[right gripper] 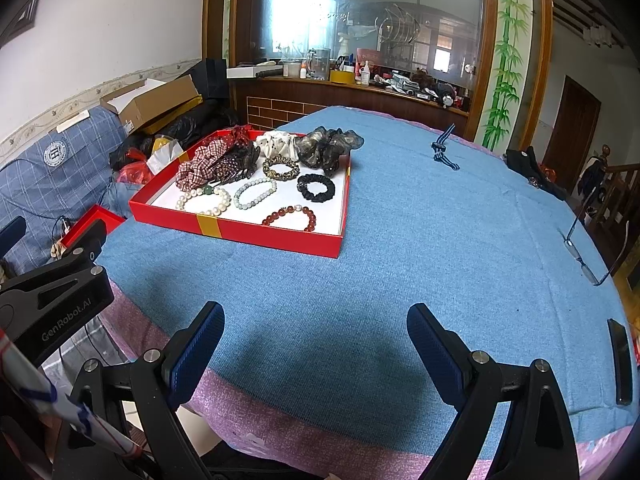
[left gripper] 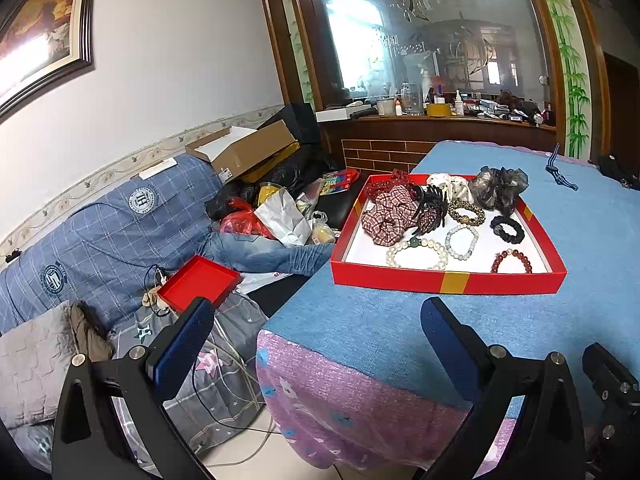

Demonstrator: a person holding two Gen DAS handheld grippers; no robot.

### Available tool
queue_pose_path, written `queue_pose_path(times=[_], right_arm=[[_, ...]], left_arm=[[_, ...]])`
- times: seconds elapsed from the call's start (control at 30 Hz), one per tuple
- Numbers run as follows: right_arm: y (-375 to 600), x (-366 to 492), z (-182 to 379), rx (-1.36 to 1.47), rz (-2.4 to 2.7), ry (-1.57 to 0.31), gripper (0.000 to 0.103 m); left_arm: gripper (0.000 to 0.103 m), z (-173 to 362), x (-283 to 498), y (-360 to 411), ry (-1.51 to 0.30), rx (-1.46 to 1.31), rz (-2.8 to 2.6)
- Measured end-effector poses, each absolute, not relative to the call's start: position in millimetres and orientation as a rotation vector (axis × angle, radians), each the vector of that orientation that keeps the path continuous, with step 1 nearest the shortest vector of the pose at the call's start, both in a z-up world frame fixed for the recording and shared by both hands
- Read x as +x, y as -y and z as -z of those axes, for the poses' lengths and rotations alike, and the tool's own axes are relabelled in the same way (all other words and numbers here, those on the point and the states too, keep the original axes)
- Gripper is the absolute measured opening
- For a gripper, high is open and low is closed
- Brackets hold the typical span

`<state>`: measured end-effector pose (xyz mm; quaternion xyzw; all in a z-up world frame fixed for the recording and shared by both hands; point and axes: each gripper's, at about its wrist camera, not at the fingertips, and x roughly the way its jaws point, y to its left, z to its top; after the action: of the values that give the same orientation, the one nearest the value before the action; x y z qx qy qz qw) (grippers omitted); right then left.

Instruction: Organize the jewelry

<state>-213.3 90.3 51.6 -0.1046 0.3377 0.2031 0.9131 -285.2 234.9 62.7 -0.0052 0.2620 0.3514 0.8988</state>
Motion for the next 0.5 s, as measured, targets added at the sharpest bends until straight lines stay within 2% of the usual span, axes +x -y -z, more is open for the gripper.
queue_pose_path(times=[0.5], right_arm=[[-90.7,-213.2,-49.0,-0.219,-0.419,-0.699,0.095]], left_arm=[[0.103,-61.6,-285.5,-235.4,-0.545,-0.010,-0.728]])
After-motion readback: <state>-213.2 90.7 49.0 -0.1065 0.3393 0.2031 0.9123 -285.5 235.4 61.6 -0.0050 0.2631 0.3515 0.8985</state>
